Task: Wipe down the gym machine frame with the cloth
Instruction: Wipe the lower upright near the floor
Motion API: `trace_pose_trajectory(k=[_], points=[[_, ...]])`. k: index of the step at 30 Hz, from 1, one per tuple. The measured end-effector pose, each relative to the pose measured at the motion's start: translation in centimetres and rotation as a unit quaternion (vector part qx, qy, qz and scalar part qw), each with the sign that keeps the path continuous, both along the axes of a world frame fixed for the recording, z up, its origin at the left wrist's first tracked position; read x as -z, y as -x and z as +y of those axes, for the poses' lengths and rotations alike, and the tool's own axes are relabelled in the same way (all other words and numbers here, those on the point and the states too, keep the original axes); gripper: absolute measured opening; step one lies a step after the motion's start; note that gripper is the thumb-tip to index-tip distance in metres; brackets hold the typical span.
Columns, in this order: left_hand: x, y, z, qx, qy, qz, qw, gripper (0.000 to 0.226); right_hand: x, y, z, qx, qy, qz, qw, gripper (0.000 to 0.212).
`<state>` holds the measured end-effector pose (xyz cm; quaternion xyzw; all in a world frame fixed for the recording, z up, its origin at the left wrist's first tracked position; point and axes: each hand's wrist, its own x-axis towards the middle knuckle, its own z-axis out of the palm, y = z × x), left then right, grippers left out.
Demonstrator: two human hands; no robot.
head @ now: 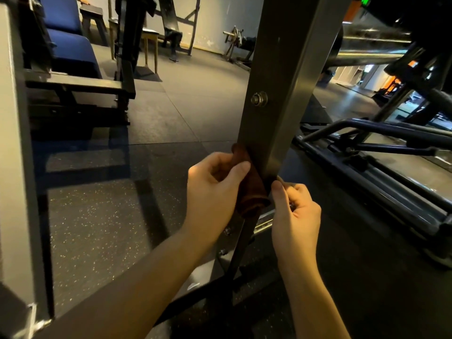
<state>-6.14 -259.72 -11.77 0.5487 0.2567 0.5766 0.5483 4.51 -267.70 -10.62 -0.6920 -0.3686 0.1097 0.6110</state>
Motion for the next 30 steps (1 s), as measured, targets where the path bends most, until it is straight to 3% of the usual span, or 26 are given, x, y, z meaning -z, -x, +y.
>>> trace_pose_trajectory(k=[5,11,13,16,17,21,23,27,28,30], points=[[2.2,0.0,0.4,-0.004,0.119,0.094,0.988,0.008,-0.6,0.4,-0.2,-0.005,0.011,0.000,1.000,0.029],[-1.1,-0.1,-0.8,-0.023,-0.079,0.023,0.996,0.010,-0.6,0.1,-0.3,-0.014,-0.002,0.013,1.000,0.024],[0.1,-0.3,0.0,-0.038,-0.034,0.056,0.997,0.007,-0.8,0.0,-0.3,-0.015,0.000,0.023,1.000,0.023],[2.9,-0.3,0.8,-0.001,0.134,0.143,0.981,0.009,-0.9,-0.2,-0.5,-0.021,0.013,0.035,0.999,0.021],[3.3,-0.3,0.6,0.001,0.136,0.147,0.980,0.009,-0.9,-0.2,-0.6,-0.025,0.012,0.030,0.999,0.020],[-0.2,-0.2,-0.5,-0.046,-0.094,0.068,0.992,0.007,-0.4,-0.9,-0.6,-0.032,0.013,0.009,0.999,0.017],[-1.1,0.0,0.3,-0.063,-0.131,0.067,0.987,0.009,-0.1,-1.1,-0.5,-0.031,0.020,0.007,0.999,0.016],[1.9,0.0,2.4,-0.023,0.076,0.142,0.987,0.011,-0.4,-0.9,-0.4,-0.038,0.016,0.024,0.999,0.015],[2.7,0.0,1.9,-0.010,0.095,0.152,0.984,0.011,-0.5,-0.8,-0.5,-0.039,0.016,0.027,0.999,0.016],[2.3,-0.1,0.6,-0.035,0.011,0.143,0.989,0.009,-0.6,-0.7,-0.5,-0.041,0.024,0.023,0.999,0.018]])
